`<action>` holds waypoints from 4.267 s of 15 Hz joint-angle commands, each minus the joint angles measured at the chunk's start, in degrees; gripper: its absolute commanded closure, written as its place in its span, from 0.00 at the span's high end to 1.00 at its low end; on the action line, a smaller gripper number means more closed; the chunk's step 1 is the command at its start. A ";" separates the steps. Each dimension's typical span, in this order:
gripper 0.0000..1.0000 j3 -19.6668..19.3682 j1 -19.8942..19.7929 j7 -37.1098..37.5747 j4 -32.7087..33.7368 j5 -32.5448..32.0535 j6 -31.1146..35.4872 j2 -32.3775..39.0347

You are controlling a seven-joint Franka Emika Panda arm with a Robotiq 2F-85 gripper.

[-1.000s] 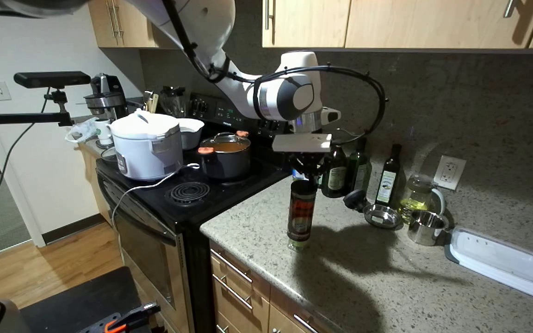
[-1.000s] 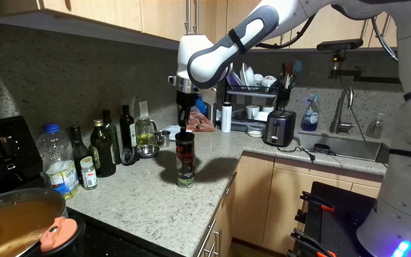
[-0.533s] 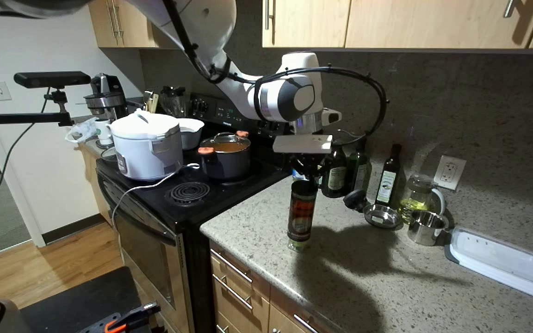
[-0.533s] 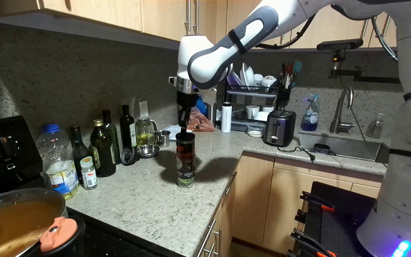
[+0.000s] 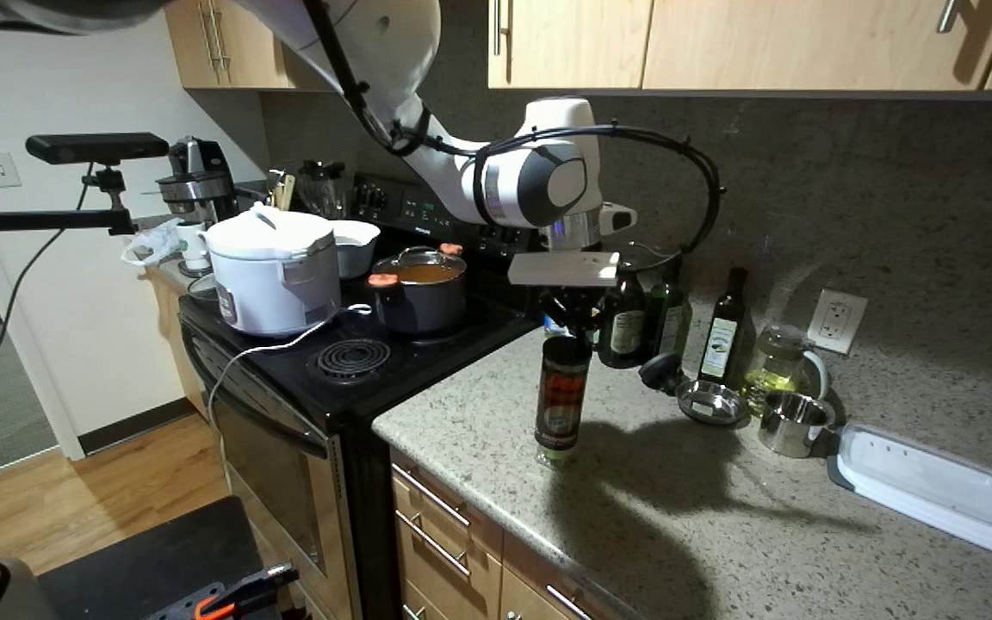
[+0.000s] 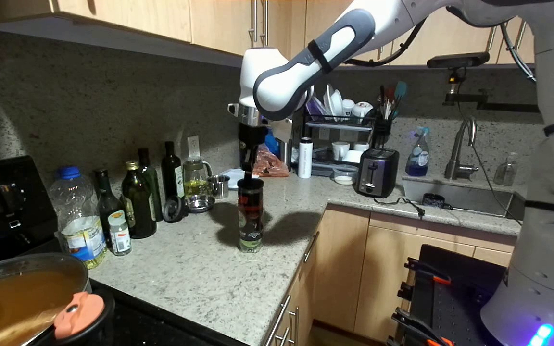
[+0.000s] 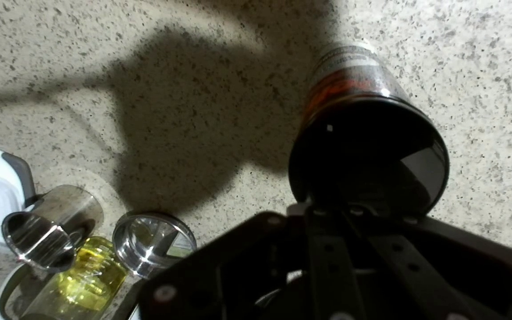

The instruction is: Seal the lid of the container

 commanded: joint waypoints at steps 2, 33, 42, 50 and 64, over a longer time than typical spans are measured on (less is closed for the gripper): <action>0.00 -0.02 0.03 0.26 -1.01 0.36 -1.03 0.23; 0.00 2.63 0.92 -3.16 -2.00 2.10 -1.93 -4.00; 0.00 3.35 0.67 -6.24 -0.78 3.40 -1.64 -1.21; 0.00 3.08 0.78 -7.52 0.02 3.62 -2.22 0.02; 0.00 1.62 0.89 -5.28 -0.80 1.15 -3.79 1.32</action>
